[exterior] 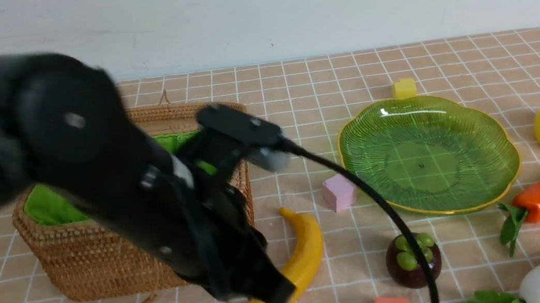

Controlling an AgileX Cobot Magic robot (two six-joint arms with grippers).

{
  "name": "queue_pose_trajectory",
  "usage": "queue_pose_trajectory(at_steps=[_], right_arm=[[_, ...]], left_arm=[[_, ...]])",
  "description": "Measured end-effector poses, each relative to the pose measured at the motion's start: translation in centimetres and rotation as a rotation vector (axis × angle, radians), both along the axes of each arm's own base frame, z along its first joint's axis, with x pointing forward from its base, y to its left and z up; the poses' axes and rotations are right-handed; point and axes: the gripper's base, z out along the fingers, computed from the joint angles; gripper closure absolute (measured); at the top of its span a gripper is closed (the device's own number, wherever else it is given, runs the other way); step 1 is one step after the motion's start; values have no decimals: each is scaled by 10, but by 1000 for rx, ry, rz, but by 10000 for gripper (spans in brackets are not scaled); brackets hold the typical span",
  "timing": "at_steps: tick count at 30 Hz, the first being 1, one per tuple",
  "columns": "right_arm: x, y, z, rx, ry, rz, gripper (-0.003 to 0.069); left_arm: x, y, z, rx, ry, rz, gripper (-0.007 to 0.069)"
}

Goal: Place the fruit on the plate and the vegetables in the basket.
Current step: Use the left arm to grab a banana and put it into the right plate

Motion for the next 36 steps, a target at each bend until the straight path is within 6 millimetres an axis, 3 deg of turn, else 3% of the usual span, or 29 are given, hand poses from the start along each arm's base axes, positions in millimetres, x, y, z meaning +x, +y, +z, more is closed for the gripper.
queue_pose_trajectory(at_steps=[1, 2, 5, 6, 7, 9, 11, 17, 20, 26, 29, 31, 32, 34, 35, 36], right_arm=[[0, 0, 0, 0, 0, 0, 529], [0, 0, 0, 0, 0, 0, 529], [0, 0, 0, 1, 0, 0, 529], [0, 0, 0, 1, 0, 0, 529], [0, 0, 0, 1, 0, 0, 529], [0, 0, 0, 1, 0, 2, 529], [0, 0, 0, 1, 0, 3, 529], [0, 0, 0, -1, -1, 4, 529], [0, 0, 0, -1, -1, 5, 529], [0, 0, 0, -2, -1, 8, 529], [0, -2, -1, -21, -3, -5, 529], [2, -4, -2, -36, -3, -42, 529], [3, -5, -2, -34, -1, -50, 529], [8, -11, 0, -34, -25, -148, 528], [9, -11, 0, -33, -27, -158, 527], [12, -15, 2, -16, -38, -227, 527]], left_arm=[[3, -6, -10, 35, 4, -3, 529], [7, -19, -29, 92, -5, -27, 470], [20, -37, -59, 145, -58, -61, 323], [21, -38, -61, 143, -59, -59, 314], [29, -43, -74, 151, -86, -55, 244], [38, -47, -86, 155, -118, -42, 184], [44, -51, -96, 161, -143, -33, 160], [56, -53, -124, 245, -185, -56, 207], [59, -54, -135, 264, -176, -31, 314], [59, -56, -123, 234, -185, 12, 321], [57, -65, -88, 175, -248, 7, 321], [60, -81, -49, 71, -341, -17, 321], [61, -82, -46, 63, -347, -19, 321], [71, -106, -9, -87, -432, -50, 321], [72, -108, -7, -95, -440, -49, 321], [82, -122, 3, -156, -464, -68, 321]])
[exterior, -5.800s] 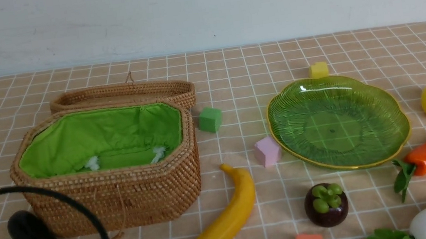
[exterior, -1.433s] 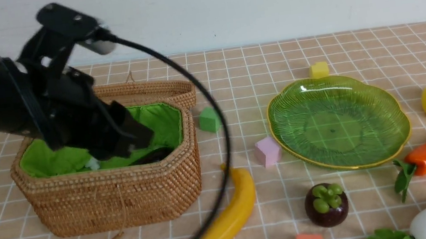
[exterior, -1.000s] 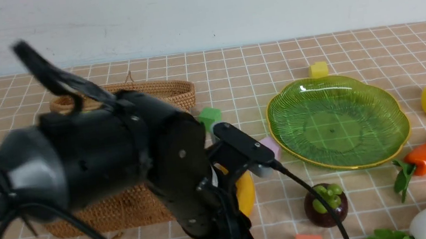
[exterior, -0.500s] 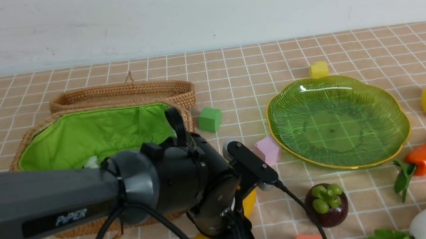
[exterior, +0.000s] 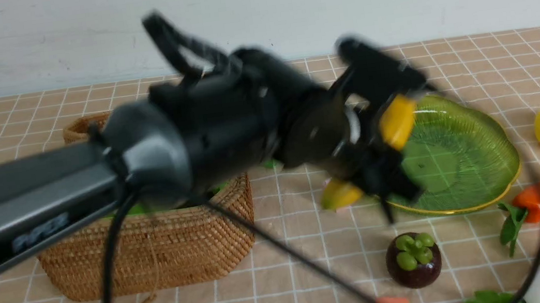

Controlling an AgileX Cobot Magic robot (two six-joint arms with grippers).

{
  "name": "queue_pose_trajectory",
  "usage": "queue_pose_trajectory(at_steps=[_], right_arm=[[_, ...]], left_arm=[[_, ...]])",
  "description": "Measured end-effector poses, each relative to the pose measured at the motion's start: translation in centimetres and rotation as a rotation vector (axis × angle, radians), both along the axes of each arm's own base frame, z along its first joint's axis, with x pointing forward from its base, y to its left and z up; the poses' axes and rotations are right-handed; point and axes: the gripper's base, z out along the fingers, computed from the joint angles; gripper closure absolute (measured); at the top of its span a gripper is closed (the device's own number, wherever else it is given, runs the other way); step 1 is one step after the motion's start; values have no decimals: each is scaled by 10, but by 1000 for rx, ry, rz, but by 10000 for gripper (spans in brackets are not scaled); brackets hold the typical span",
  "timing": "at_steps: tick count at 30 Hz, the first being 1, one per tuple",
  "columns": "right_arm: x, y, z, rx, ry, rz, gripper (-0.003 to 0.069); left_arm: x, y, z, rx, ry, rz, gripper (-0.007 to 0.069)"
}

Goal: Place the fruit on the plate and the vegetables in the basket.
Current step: Use the left arm to grab a banana and put it into the right plate, then grab a mangosteen with your left arm and put it on the plate on the right

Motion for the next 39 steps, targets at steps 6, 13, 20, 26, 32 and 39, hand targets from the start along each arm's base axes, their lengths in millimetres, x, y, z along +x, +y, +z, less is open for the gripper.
queue_pose_trajectory(at_steps=[6, 13, 20, 26, 32, 39], right_arm=[[4, -6, 1, 25, -1, -104, 526], [0, -5, -4, 15, 62, -90, 521], [0, -5, -4, 13, 72, -87, 518], [-2, -6, -4, 5, 59, -81, 518], [-20, -10, -2, 3, -18, -91, 515], [-40, -13, -3, 9, -78, -91, 515]], left_arm=[[44, -57, -24, -55, -33, -98, 321], [80, -86, -81, -15, -52, -111, 263], [78, -77, -71, 27, 11, -65, 52], [48, -45, -21, 149, 234, 14, 160], [19, -27, 0, 252, 340, -103, 428], [2, -24, -43, 385, 441, -201, 255]])
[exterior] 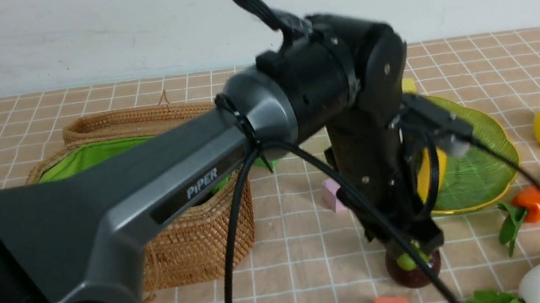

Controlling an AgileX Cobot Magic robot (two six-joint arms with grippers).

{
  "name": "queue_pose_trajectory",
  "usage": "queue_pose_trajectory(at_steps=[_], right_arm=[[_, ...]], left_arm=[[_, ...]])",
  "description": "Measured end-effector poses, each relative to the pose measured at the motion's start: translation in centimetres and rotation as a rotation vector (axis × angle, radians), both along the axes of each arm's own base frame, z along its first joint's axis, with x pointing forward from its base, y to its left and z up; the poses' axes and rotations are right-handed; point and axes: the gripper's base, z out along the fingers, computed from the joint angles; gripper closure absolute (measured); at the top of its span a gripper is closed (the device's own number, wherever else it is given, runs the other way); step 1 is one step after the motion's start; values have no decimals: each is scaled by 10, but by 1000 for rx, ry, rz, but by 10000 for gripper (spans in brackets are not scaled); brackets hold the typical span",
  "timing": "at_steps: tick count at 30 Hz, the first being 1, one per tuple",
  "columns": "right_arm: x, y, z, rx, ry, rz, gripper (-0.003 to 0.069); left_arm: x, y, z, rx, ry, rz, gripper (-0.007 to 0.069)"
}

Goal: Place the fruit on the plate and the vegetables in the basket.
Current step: Grab a mangosteen with your left arm and put it on the plate on the right

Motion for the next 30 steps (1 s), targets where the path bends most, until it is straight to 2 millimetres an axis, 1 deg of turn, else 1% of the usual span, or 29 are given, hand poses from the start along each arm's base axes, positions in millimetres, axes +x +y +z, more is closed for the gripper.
queue_pose_trajectory(at_steps=[1, 2, 3, 4, 5, 6, 8, 10, 11, 15, 17, 18, 19, 20, 21, 22, 24, 27, 29, 30], right_arm=[[-2, 0, 0, -1, -1, 1, 515], [-2, 0, 0, -1, -1, 1, 515], [-3, 0, -1, -2, 2, 2, 515], [-3, 0, -1, -4, 7, 3, 515], [-3, 0, -1, -4, 7, 3, 515], [-3, 0, -2, -5, 9, 4, 515], [-3, 0, -2, -5, 10, 4, 515], [-3, 0, -2, -5, 10, 4, 520], [-3, 0, -2, -5, 10, 4, 522], [-4, 0, -2, -3, 19, 10, 534], [-4, 0, -2, -4, 21, 10, 536], [-4, 0, -3, -5, 26, 11, 536], [-4, 0, -3, -6, 29, 12, 536], [-4, 0, -3, -6, 30, 12, 536], [-4, 0, -3, -8, 34, 13, 536], [-4, 0, -4, -8, 35, 13, 536], [-4, 0, -4, -8, 36, 14, 536], [-4, 0, -4, -9, 36, 14, 536], [-4, 0, -4, -11, 37, 13, 536], [-4, 0, -4, -13, 36, 11, 536]], left_arm=[[-1, -1, -4, 2, 2, -5, 174], [-2, -2, -4, 0, 1, -6, 174], [-2, -5, -5, -21, -15, 1, 81], [-2, -9, -5, -46, -33, 11, 21], [-2, -9, -5, -46, -32, 12, 14], [-1, -14, -4, -84, -63, 20, -26], [1, -19, -6, -113, -86, 23, -43], [4, -24, -14, -129, -101, 26, -46], [4, -25, -15, -133, -105, 26, -46], [13, -32, -54, -87, -91, 26, -40], [15, -33, -65, -63, -86, 25, -34], [17, -33, -77, -30, -82, 20, -17], [18, -33, -83, -11, -82, 17, -1], [18, -33, -84, -11, -81, 17, 4], [18, -32, -89, 1, -77, 27, 53], [19, -32, -89, 5, -80, 43, 86], [19, -32, -89, 5, -78, 67, 99], [19, -28, -86, 36, -70, 91, 97], [15, -24, -76, 61, -49, 95, 97], [13, -22, -67, 71, -41, 95, 97]])
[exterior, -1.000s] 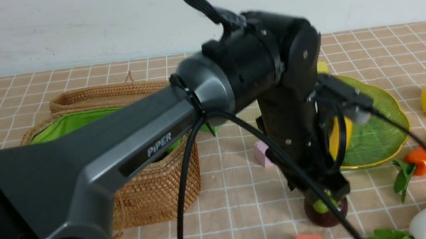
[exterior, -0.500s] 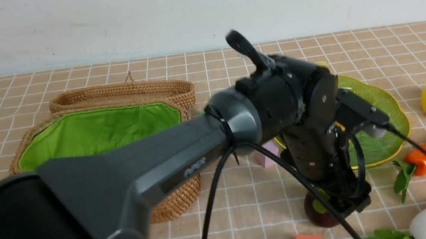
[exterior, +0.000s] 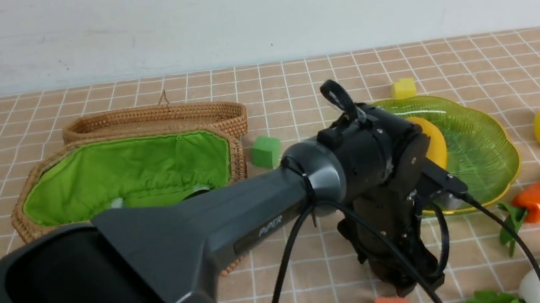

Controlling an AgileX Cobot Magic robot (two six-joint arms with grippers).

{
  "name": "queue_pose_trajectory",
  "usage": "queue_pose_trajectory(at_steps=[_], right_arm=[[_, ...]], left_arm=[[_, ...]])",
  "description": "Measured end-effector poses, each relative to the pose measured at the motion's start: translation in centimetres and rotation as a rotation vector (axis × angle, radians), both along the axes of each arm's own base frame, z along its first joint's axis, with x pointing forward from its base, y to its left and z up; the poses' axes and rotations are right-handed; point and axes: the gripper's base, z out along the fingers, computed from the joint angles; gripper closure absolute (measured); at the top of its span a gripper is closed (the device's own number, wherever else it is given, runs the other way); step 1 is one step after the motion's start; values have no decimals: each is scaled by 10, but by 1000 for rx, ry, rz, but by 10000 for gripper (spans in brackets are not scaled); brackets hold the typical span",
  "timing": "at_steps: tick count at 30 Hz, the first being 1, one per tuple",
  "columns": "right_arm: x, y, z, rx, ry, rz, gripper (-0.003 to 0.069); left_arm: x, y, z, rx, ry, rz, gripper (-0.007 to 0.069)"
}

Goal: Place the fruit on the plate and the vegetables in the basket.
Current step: Grab a mangosteen with your left arm and put it on the plate on the right, then take a daikon with your right arm and place it on the basket on the left.

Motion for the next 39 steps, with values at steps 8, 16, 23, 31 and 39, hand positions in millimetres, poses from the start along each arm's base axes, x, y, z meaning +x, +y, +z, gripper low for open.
queue_pose_trajectory(at_steps=[8, 16, 23, 31, 39], right_arm=[[2, -3, 2, 0, -25, -34, 533], [5, -2, -1, 69, 32, -70, 524], [37, -3, -10, 39, 219, -159, 479], [99, -1, -27, 6, 477, -303, 393], [170, 2, -67, -51, 653, -418, 255]], left_arm=[[21, 9, 90, -252, -206, 57, 97], [92, 12, 30, -455, -342, 200, 42], [92, 11, 22, -443, -318, 214, -40], [42, 52, 125, -346, -168, 277, 202], [-33, 112, 242, -434, -187, 329, 638]])
